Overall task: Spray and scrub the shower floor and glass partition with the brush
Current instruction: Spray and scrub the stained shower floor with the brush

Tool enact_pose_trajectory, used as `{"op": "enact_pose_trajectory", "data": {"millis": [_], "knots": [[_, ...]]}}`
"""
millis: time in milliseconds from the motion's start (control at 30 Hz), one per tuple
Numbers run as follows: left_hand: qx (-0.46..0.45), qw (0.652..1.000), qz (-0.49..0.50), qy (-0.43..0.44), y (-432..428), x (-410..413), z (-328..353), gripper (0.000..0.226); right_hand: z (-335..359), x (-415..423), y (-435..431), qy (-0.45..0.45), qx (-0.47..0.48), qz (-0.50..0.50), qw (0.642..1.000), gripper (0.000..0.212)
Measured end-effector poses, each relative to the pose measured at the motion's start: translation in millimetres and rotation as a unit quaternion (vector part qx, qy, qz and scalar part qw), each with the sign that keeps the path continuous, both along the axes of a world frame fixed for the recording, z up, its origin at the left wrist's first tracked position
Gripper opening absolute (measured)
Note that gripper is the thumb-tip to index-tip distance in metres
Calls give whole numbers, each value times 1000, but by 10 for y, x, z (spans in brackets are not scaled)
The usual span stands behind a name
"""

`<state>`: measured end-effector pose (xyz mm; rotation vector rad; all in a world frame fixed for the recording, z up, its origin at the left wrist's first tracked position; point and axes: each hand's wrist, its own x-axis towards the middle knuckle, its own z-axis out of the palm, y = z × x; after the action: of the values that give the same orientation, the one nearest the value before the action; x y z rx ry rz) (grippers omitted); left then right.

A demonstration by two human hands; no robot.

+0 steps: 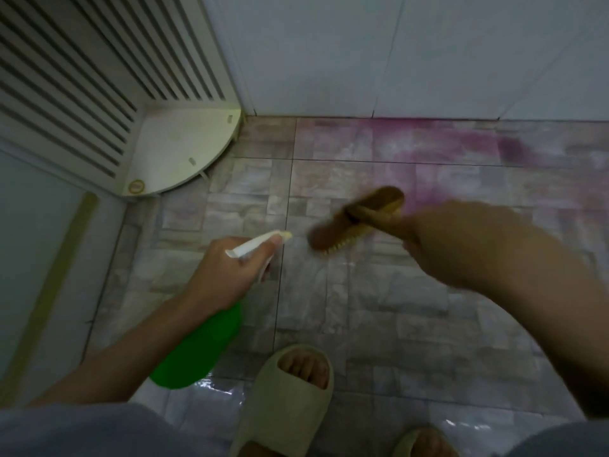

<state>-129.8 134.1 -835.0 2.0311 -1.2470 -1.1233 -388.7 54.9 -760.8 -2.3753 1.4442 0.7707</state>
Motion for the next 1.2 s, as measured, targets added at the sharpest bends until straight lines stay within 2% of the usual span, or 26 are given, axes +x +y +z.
{"op": "enact_pose_trajectory", "data": {"millis": [67,133,267,333,400,467,600,667,800,933,1000,1100,1200], "knots": [[18,1000,3,-18,47,-44,-62,53,-332,107,-30,-70,-66,-40,995,61],[26,1000,2,-11,66,-78,-58,53,-494,78,-126,-90,-88,-56,990,64],[37,999,-23,6,81,-112,36,69,-260,-227,-247,-19,20,-35,999,68],[24,999,-19,10,47,-109,70,66,-260,-150,-158,-4,-5,-20,1000,74],[3,1000,3,0,-34,-115,60,56,-411,-42,-154,-93,-69,-31,993,63],[-15,1000,12,-2,-119,-108,66,53,-436,-14,-249,-128,-77,-66,987,58],[-5,1000,-15,0,-298,-117,127,48,-74,-262,-360,0,-15,-64,998,54],[-24,999,-12,21,-387,-117,183,45,-109,-219,-234,-15,-48,-81,995,55],[-49,998,-12,33,-574,-152,248,45,-432,-243,-402,-124,-71,-119,982,66],[-69,996,-35,34,-659,-272,291,41,-103,-598,-286,-3,-17,-110,994,54],[-67,996,-37,54,-703,-328,302,41,-193,-537,-84,-39,-53,-125,990,51],[-52,994,-55,72,-753,-451,247,42,-390,-673,-65,-109,-61,-167,978,60],[-52,992,-87,75,-720,-599,176,41,-102,-1076,156,-60,-34,-150,986,55]]}}
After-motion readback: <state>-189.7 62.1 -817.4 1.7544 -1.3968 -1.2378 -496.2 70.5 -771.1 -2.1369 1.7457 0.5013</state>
